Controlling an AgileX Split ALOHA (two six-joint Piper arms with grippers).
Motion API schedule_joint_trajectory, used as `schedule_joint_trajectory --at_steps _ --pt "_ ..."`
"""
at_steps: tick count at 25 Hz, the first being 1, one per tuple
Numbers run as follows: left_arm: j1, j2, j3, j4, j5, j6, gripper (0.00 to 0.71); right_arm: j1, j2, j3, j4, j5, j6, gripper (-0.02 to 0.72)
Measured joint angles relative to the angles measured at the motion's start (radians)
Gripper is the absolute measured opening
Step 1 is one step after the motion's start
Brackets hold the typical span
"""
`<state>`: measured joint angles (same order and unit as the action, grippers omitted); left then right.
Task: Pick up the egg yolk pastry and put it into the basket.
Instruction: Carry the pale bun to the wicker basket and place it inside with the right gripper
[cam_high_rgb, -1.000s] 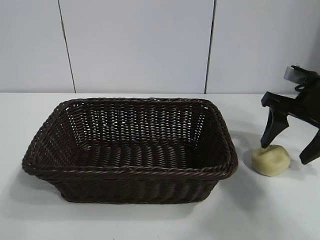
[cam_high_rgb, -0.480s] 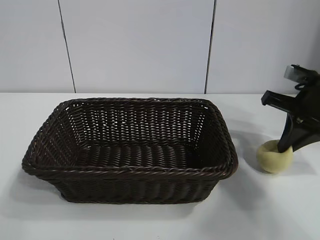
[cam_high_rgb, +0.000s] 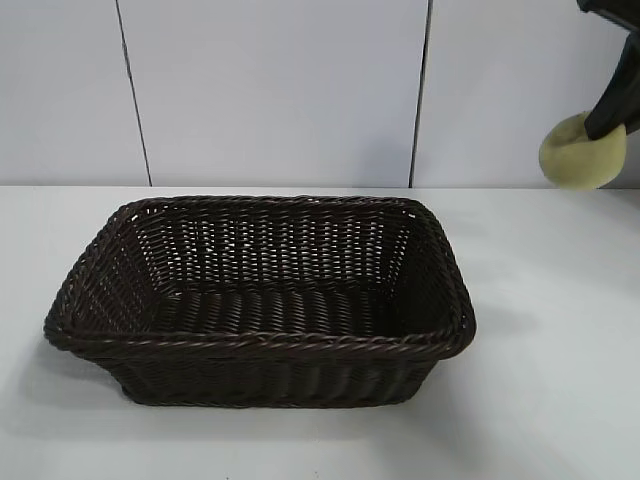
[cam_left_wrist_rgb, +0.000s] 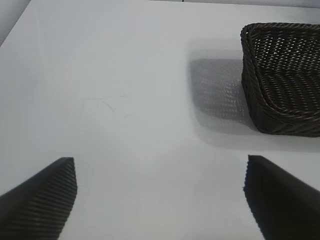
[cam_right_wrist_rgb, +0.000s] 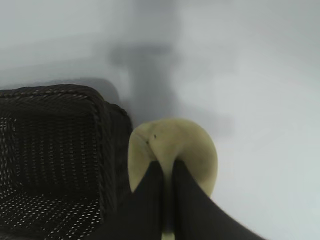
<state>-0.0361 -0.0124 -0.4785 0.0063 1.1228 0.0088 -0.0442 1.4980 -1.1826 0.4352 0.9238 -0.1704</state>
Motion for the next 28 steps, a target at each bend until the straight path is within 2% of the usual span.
schedule_joint_trajectory --at_steps 5,12,16,20,28 --pt "0.000 0.000 0.000 0.000 0.000 0.000 0.658 0.121 0.015 0.000 0.006 -0.017 0.015 0.023" --pt "0.000 0.000 0.000 0.000 0.000 0.000 0.658 0.425 0.056 0.000 0.104 -0.206 0.027 0.022" --pt "0.000 0.000 0.000 0.000 0.000 0.000 0.658 0.562 0.089 0.000 0.125 -0.303 0.040 0.022" --pt "0.000 0.000 0.000 0.000 0.000 0.000 0.658 0.627 0.146 0.000 0.129 -0.371 0.043 0.022" --pt "0.000 0.000 0.000 0.000 0.000 0.000 0.658 0.630 0.293 0.000 0.123 -0.440 0.044 0.022"
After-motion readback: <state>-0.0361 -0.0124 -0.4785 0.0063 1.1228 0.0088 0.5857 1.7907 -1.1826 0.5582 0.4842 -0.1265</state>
